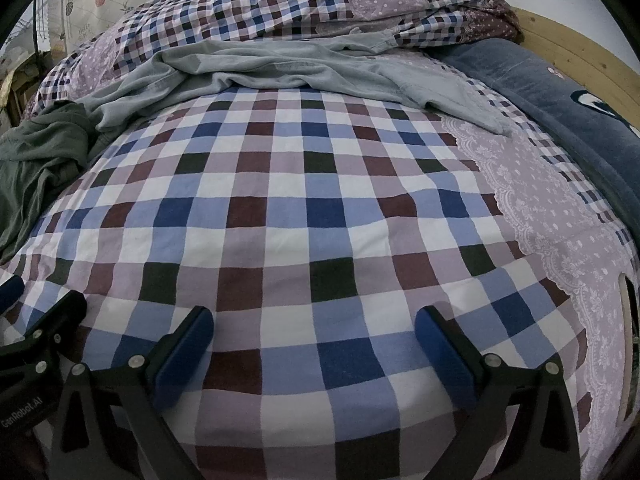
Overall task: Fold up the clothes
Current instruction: 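Move both tools toward the crumpled dark green sweatshirt on the bed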
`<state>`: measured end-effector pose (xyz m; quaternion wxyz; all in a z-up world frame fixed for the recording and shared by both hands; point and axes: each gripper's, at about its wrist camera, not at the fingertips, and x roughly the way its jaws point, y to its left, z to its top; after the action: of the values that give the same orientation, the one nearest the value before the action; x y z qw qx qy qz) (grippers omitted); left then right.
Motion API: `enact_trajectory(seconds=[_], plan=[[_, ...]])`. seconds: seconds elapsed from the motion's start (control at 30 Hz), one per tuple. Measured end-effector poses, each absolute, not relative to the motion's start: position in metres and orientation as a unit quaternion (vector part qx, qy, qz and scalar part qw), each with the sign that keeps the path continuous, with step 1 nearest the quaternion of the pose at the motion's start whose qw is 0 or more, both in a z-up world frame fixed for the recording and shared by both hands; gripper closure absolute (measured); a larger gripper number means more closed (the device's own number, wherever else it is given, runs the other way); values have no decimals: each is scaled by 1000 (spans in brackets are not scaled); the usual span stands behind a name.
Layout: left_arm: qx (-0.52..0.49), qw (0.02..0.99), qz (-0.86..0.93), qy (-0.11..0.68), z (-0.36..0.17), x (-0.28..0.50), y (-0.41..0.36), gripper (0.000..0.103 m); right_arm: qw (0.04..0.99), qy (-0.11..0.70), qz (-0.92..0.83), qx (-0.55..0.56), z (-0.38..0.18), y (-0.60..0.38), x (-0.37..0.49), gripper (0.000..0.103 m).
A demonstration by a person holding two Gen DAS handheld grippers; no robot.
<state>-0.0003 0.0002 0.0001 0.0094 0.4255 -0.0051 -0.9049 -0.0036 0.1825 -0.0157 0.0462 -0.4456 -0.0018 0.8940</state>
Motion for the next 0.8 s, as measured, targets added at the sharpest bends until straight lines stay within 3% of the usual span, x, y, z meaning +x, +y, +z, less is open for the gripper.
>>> enact_trajectory(seconds=[0.8], plan=[[417,0,-909,9,8,4,-9,0,45,-3,895,-444,-13,182,-1,0]])
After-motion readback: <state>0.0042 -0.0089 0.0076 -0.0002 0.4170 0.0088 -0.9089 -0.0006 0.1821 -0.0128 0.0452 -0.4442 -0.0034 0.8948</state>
